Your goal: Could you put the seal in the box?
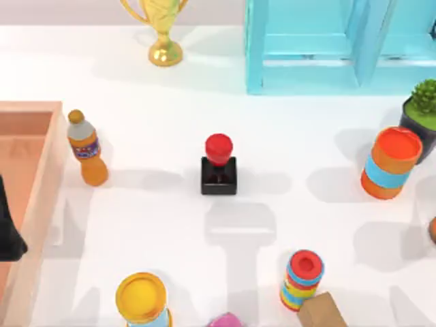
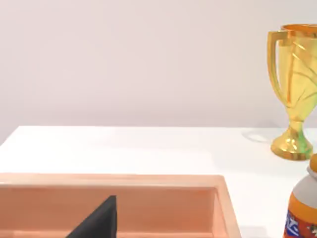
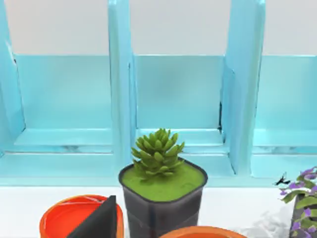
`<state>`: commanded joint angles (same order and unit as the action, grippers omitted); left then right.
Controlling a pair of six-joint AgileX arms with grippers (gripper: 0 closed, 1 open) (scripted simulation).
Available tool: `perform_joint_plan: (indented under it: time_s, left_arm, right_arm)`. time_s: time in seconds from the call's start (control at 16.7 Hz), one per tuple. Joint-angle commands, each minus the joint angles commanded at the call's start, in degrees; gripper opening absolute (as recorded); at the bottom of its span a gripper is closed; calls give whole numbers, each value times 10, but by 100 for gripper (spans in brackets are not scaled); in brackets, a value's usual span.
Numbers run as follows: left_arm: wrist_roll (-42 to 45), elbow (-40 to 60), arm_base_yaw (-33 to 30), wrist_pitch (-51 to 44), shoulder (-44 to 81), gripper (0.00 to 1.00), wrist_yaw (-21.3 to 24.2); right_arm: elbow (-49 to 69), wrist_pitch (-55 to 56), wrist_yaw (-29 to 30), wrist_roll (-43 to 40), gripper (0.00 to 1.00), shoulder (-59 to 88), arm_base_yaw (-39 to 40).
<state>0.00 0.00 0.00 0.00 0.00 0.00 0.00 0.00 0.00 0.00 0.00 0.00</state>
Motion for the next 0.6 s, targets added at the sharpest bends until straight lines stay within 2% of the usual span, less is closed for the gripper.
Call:
perform_joint_plan:
  time_s: [0.3, 0.6]
  left_arm:
    - [-7, 32, -8, -21, 30, 100, 0]
    - [-43, 193, -46, -124, 180, 100, 0]
  right_arm:
    - [0, 0, 0, 0, 100, 0, 0]
    - [0, 0, 0, 0, 100, 0, 0]
